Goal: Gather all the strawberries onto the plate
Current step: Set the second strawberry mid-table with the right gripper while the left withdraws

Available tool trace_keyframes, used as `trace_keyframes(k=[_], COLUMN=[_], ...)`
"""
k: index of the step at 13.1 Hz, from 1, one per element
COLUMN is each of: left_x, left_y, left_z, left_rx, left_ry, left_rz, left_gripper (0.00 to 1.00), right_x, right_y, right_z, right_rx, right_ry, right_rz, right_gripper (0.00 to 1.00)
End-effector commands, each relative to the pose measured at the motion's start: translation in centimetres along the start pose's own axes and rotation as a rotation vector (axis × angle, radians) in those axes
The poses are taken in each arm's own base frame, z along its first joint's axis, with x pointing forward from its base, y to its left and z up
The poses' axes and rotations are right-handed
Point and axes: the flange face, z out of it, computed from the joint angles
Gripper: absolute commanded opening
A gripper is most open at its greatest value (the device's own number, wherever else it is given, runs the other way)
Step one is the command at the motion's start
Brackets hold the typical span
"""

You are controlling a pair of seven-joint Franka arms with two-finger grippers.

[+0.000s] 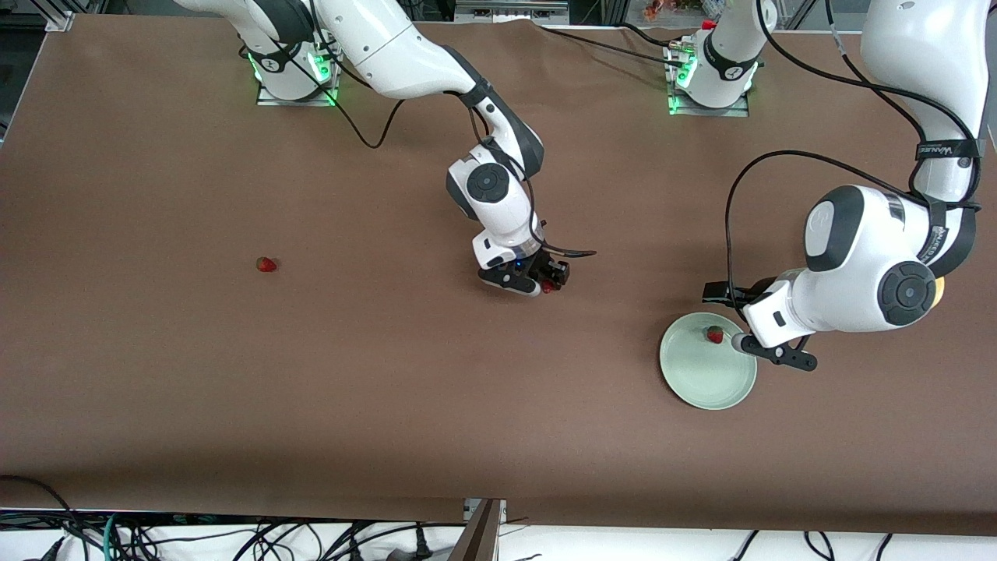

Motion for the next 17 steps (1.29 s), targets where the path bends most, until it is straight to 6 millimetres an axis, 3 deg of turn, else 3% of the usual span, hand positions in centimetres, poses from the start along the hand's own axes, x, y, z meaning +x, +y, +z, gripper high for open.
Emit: trace_keyframes(k=[1,3,5,8,11,15,17], left_x=[-0.8,-0.6,-0.7,-0.8,-1.4,-2.0,-1.8], left_y=[2.0,3.5,5.3,10.4,15.3,23.4,24.8], left_z=[0.4,0.7,2.6,5.6,9.8,15.6,17.8], left_rx=[-0.014,-0.011,-0.008,-0.019,-0.042,-0.071,-0.078], left_ry=[-0.021,-0.027,-0.035,0.007,0.076,0.141,0.19], left_rz=[-0.046,-0.099,-0.114,-0.232,-0.336,-0.492,-0.52], left_gripper=[1.0,1.0,1.0,1.0,1.0,1.0,1.0], right_x=[2.8,6.4,9.2,13.7,18.2,23.5,25.5], right_y=[-0.9,-0.2,1.0,4.4,9.6,17.4,21.8], right_z=[-2.8,-5.9,-9.0,-12.5,-15.7,-18.6,-19.1], right_rx=[0.01,-0.054,-0.128,-0.256,-0.414,-0.518,-0.533], right_ry=[0.02,-0.019,-0.096,-0.18,-0.291,-0.399,-0.436], right_rz=[-0.009,-0.063,-0.181,-0.22,-0.331,-0.414,-0.449], right_gripper=[1.0,1.0,1.0,1.0,1.0,1.0,1.0])
